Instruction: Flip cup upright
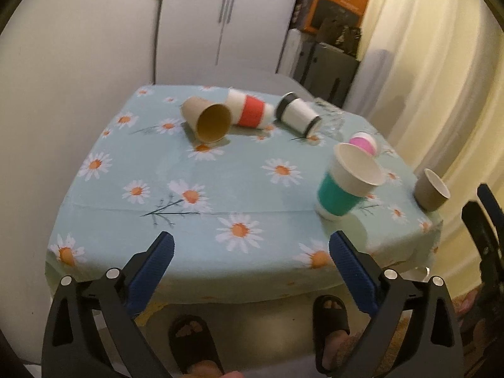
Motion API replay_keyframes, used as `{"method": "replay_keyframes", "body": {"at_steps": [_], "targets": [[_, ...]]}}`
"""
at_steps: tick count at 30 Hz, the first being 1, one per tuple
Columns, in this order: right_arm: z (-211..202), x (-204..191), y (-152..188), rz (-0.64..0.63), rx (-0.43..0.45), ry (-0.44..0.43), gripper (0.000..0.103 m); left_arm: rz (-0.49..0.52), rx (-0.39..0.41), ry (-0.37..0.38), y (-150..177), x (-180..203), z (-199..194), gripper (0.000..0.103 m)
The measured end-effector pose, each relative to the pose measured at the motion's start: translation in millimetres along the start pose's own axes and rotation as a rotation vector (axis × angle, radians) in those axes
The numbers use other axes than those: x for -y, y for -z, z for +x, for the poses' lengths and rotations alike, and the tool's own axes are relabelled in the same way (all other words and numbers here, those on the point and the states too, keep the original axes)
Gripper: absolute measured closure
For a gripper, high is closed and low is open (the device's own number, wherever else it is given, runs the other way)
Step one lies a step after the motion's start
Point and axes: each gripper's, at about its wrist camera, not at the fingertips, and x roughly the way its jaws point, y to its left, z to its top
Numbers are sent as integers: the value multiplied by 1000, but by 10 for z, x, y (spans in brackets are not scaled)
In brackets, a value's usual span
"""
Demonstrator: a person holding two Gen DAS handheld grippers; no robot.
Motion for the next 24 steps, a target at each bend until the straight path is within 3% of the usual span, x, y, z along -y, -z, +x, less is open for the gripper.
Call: {"method": "replay_keyframes", "body": {"at_steps": [7, 13, 24], "targets": [[-348, 223, -167, 58, -1, -41, 5, 62, 38, 21, 232, 325, -284, 7], [-627, 418, -237, 74, 16, -46, 5, 109, 133, 19, 403, 523, -628, 7], [-908, 589, -109, 29, -2, -22, 5, 159, 257, 10, 626, 727, -1049, 7]]}}
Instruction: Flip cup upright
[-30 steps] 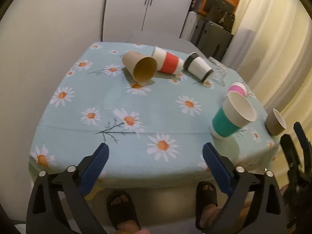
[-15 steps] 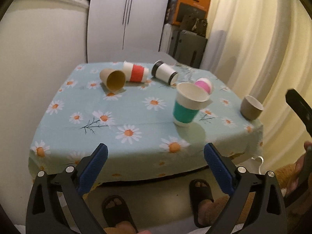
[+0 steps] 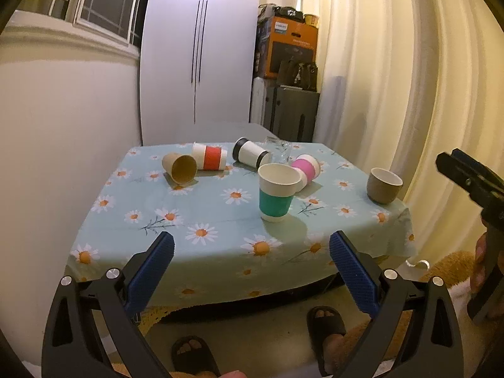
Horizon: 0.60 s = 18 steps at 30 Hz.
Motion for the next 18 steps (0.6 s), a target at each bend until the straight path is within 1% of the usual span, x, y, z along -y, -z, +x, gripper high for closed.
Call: {"method": "replay_keyframes", "body": {"at_steps": [4, 8, 11, 15, 18], "targets": [[-76, -16, 82, -19, 4, -16, 5, 29, 38, -20, 51, 64, -154, 7], [-152, -98, 136, -59, 17, -13, 5, 19, 70, -17, 87, 54, -297, 7], [-239, -159, 172, -84, 35, -15, 5, -2, 81, -7, 109, 21, -360, 7], [-295, -195, 202, -110, 56, -5, 5, -1, 91, -1, 144, 10, -414, 7], [-292, -175, 211, -107, 52, 6, 5, -9, 94, 7, 166, -14, -442, 7]]}}
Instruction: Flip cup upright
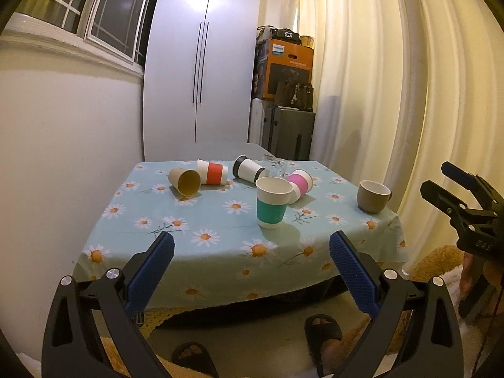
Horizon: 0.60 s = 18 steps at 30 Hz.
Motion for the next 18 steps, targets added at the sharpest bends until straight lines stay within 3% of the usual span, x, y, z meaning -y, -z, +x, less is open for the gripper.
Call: {"method": "replay_keyframes", "body": {"at_steps": [18], "targets": [[-18, 70, 40, 30, -16, 21, 5, 25, 1, 18, 33, 54, -50, 7]]}}
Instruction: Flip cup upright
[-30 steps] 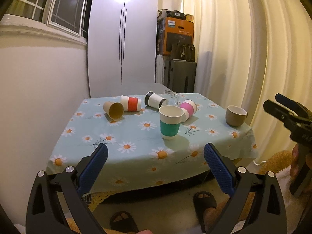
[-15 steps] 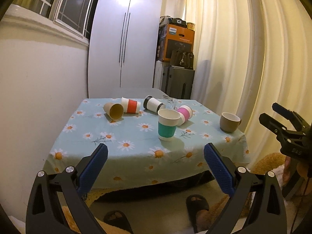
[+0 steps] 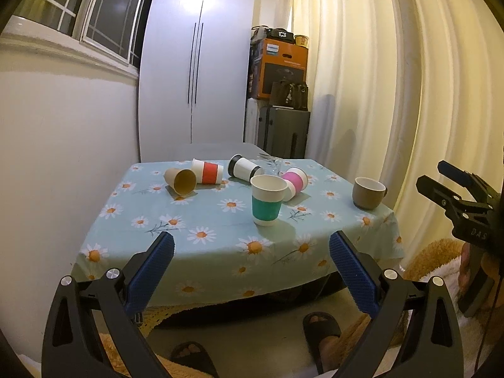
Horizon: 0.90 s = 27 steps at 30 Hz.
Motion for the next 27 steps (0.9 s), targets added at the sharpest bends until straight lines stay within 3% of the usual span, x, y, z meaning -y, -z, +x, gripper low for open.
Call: {"method": "replay_keyframes", "body": {"at_steps": [27], "targets": [[3, 13, 19, 0, -7, -4, 5, 8, 8, 1, -11, -6, -8, 7]]}}
